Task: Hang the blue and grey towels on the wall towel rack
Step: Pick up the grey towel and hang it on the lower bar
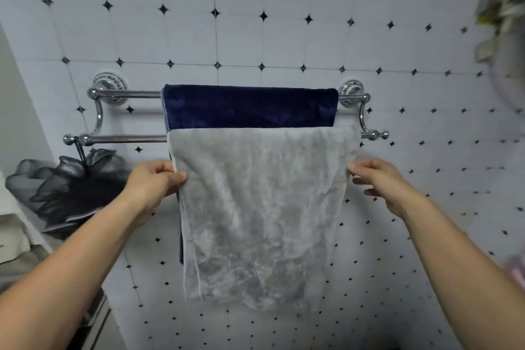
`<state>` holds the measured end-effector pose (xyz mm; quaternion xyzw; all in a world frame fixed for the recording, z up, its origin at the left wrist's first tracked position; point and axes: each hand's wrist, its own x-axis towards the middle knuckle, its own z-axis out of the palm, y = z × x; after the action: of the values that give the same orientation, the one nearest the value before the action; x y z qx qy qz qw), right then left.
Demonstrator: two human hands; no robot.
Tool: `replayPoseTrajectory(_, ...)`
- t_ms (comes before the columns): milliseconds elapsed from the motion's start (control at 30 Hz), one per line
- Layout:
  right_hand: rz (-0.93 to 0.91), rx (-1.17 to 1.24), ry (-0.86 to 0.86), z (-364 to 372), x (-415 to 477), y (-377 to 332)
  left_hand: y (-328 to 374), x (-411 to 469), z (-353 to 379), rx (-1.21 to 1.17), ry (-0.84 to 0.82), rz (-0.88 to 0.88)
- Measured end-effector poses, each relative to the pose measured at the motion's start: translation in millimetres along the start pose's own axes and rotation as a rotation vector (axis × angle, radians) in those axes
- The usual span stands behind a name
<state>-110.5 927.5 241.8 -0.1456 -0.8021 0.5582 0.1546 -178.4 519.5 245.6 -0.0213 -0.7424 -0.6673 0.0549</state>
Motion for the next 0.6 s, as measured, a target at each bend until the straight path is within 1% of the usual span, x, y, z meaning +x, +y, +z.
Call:
replayPoseTrajectory(67,-0.019,0.140,0.081,8.0,4.9,-13.1,13.2,5.1,3.2,-0.134,-0.035,-0.011)
replayPoseTrajectory(133,-0.037,0.215,0.116,14.1,9.5,-23.0,20.7,12.8,4.4,-0.256,-0.040,-0.055)
replayPoseTrajectory(267,-0.044,0.195,0.103,7.7,9.0,-31.6,19.8,27.5,-0.5,-0.369,-0.062,-0.079)
replayPoseTrajectory(400,-0.026,0.120,0.166,-16.4,11.0,-21.4,19.6,34.7,-17.4,-0.465,-0.049,-0.061)
replayPoseTrajectory(467,-0.068,0.003,0.254,-17.8,15.3,-19.8,22.0,33.1,-18.6,-0.446,-0.052,-0.059)
replayPoseTrajectory(500,-0.140,-0.120,0.334,-15.5,19.2,-21.7,23.1,31.7,-17.5,-0.422,-0.062,-0.065)
replayPoseTrajectory(533,-0.241,-0.279,0.400,-11.2,23.1,-26.7,25.1,30.8,-16.1,-0.411,-0.072,-0.075)
replayPoseTrajectory(567,-0.357,-0.459,0.414,-6.1,25.7,-33.9,26.6,30.9,-14.9,-0.404,-0.077,-0.085)
replayPoseTrajectory(600,-0.476,-0.615,0.378,-0.5,27.6,-42.7,28.9,30.5,-13.9,-0.392,-0.077,-0.093)
